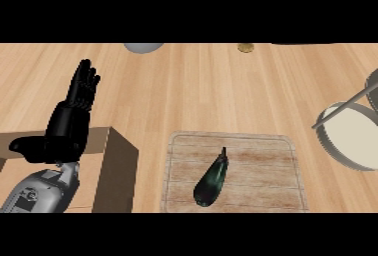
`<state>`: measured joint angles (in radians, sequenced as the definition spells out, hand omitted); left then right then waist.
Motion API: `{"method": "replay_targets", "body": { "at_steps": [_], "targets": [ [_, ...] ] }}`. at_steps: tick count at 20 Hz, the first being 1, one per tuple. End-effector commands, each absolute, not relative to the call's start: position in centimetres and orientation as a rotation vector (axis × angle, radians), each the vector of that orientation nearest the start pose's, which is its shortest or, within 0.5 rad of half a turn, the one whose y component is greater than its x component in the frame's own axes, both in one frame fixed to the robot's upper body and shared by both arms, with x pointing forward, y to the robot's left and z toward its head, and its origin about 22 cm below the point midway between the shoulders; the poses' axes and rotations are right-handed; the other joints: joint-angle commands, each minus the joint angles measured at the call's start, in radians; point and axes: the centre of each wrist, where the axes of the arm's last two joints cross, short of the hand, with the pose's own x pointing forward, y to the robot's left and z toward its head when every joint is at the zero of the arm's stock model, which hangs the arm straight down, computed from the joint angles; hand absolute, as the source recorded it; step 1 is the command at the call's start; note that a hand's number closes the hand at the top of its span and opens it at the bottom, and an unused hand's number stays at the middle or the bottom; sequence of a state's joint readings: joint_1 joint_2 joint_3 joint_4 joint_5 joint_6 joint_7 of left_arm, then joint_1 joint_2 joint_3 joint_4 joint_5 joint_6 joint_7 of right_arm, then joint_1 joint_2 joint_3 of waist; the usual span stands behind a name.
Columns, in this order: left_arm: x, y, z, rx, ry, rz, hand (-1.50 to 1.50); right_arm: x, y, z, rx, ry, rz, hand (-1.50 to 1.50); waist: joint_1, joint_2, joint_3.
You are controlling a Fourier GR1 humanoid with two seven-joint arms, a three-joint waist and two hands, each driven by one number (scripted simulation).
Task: Pick the sweet potato from the cutting board and place it in the tiered basket
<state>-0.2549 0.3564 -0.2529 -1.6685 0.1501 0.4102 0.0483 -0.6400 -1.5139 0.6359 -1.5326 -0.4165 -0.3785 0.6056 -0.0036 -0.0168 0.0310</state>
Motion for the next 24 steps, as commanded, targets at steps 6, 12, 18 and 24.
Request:
{"method": "replay_targets", "body": {
  "at_steps": [6,12,18,24],
  "targets": [
    [26.5,22.0,3.9,0.222,-1.649,-0.059,0.0,29.1,-41.3,29.9,-1.035,-1.344,0.083,-1.5,-0.046,0.013,-0.028],
    [26.4,22.5,5.0,0.256,-1.648,-0.028,0.0,27.6,-46.3,29.4,-1.022,-1.255,-0.114,-1.5,-0.093,0.001,-0.026],
    [24.3,25.4,4.0,0.329,-1.617,0.002,0.0,25.4,-51.7,27.4,-0.914,-1.294,-0.185,-1.5,-0.153,-0.016,-0.023],
    [24.0,26.1,4.3,0.351,-1.61,0.033,0.0,21.5,-56.9,25.2,-0.856,-1.301,-0.186,-1.5,-0.193,-0.013,-0.023]
  ]
}}
